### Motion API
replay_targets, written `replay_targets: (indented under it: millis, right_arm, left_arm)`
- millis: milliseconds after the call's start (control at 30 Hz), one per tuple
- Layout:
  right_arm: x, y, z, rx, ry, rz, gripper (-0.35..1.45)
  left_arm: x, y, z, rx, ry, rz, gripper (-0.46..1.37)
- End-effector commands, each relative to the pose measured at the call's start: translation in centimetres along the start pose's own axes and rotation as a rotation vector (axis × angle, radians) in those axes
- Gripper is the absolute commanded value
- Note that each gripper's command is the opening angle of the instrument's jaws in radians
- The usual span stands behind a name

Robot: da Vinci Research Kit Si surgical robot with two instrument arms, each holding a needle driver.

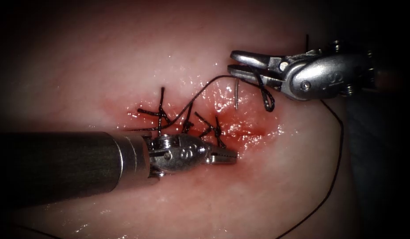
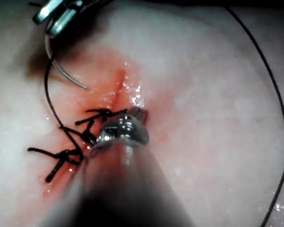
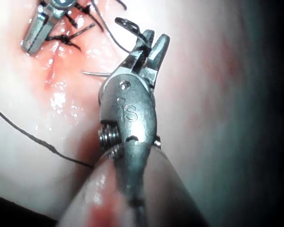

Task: Wound Closure
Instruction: Use the right gripper to insert the needle through the top of the skin

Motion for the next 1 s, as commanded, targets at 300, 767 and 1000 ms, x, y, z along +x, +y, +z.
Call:
replay_targets:
  millis: [300, 767, 1000]
  right_arm:
    - [0.0, -0.48, -0.23, 0.033, 0.005, -0.053, -0.35]
    - [-0.2, -0.73, -0.18, 0.066, -0.039, 0.028, -0.35]
    - [-0.3, -0.83, -0.18, 0.097, -0.074, 0.134, -0.35]
  left_arm:
    - [0.01, -0.01, -0.02, -0.008, -0.001, 0.0, -0.35]
    - [0.01, -0.01, -0.02, -0.008, -0.001, -0.001, -0.35]
    - [0.01, -0.01, -0.02, -0.008, -0.001, -0.001, -0.35]
